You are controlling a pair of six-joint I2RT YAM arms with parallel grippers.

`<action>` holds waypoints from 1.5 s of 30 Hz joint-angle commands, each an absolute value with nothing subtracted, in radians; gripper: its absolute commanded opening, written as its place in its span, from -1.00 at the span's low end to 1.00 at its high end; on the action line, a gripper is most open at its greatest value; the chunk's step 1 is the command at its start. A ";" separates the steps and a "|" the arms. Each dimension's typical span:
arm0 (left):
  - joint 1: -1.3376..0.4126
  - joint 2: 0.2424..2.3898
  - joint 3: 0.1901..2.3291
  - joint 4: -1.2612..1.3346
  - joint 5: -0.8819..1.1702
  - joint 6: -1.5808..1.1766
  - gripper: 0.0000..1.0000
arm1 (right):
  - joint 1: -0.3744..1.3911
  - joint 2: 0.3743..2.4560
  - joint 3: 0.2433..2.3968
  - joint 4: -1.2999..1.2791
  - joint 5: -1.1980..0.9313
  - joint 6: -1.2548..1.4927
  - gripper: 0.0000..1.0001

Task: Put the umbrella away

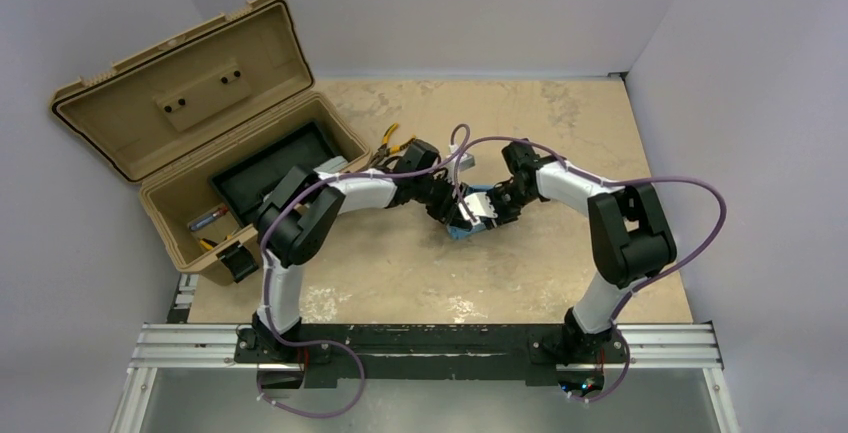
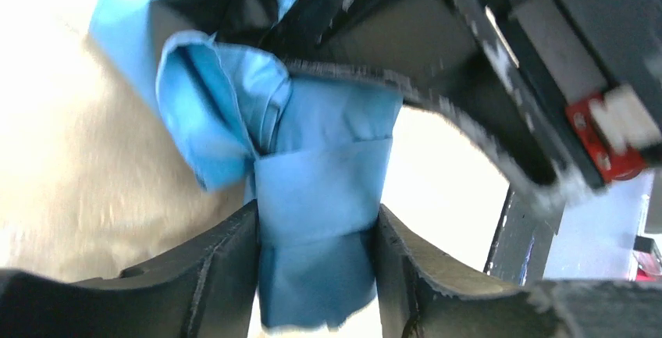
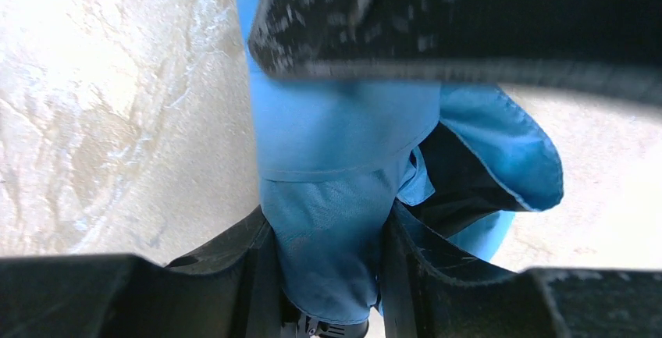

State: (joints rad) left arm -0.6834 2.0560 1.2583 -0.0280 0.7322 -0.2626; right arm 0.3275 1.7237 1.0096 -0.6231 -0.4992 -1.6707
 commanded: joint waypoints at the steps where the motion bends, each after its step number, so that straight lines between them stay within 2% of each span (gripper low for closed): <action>1: -0.672 1.885 1.132 0.048 0.565 -0.307 0.04 | 0.306 1.801 0.954 -0.906 -0.383 -1.573 -0.95; 9: -0.715 1.649 0.841 0.290 0.446 -0.227 0.06 | 0.304 1.872 0.933 -0.981 -0.371 -1.538 -0.97; 12: -0.805 1.559 0.732 0.371 0.364 -0.097 0.07 | 0.302 1.920 0.960 -1.022 -0.375 -1.514 -0.97; 17: -0.977 1.446 0.593 0.456 0.102 0.176 0.08 | 0.302 1.980 1.016 -1.110 -0.373 -1.510 -0.99; 22: -1.032 1.470 0.628 0.409 -0.045 0.358 0.11 | 0.304 2.028 1.043 -1.141 -0.349 -1.489 -1.00; 35: -1.111 1.687 0.827 0.435 -0.098 0.486 0.12 | 0.304 2.145 1.081 -1.173 -0.369 -1.454 -1.00; 45: -1.113 1.814 0.891 0.462 -0.172 0.589 0.12 | 0.304 2.183 1.098 -1.190 -0.383 -1.463 -1.00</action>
State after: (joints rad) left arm -1.1133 1.7828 0.8494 0.4137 -0.1181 0.5186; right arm 0.2813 1.9560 1.2396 -0.9539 -0.5896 -1.5452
